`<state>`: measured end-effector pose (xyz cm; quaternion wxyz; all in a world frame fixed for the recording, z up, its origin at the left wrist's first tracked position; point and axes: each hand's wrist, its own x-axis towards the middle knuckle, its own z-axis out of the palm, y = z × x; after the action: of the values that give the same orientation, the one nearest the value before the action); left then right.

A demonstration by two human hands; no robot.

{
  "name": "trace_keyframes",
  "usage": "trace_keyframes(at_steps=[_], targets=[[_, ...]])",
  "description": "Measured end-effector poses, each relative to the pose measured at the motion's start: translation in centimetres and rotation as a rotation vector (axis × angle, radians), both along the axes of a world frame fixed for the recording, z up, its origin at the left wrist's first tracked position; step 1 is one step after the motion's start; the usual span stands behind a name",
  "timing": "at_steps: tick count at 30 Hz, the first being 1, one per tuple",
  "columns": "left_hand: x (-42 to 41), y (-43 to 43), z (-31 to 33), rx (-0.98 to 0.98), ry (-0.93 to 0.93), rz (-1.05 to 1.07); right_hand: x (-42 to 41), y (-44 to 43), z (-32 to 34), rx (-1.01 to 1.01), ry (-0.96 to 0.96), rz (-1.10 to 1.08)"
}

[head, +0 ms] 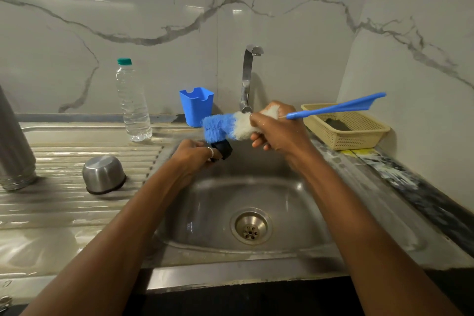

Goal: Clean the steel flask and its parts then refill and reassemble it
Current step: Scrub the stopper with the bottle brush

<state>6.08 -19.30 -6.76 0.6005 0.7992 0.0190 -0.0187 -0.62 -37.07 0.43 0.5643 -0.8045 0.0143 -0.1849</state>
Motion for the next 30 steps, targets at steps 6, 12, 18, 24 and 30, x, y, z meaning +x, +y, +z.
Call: trace_keyframes(at_steps=[6, 12, 18, 24, 30], targets=[[0.1, 0.0, -0.2, -0.014, -0.004, -0.062, 0.0, 0.7, -0.9, -0.034, 0.077, 0.066], [-0.1, 0.7, 0.2, -0.038, -0.020, -0.056, -0.8, -0.5, 0.8, 0.040, -0.026, 0.017], [-0.1, 0.2, 0.0, -0.153, -0.087, -0.080, 0.8, 0.1, -1.1, 0.131, 0.060, 0.009], [0.4, 0.6, 0.1, -0.288, -0.098, -0.078, 1.6, -1.1, -2.3, 0.181, 0.121, -0.087], [1.1, 1.7, -0.2, -0.384, -0.077, -0.003, 1.6, -2.0, -1.7, 0.264, 0.136, -0.067]])
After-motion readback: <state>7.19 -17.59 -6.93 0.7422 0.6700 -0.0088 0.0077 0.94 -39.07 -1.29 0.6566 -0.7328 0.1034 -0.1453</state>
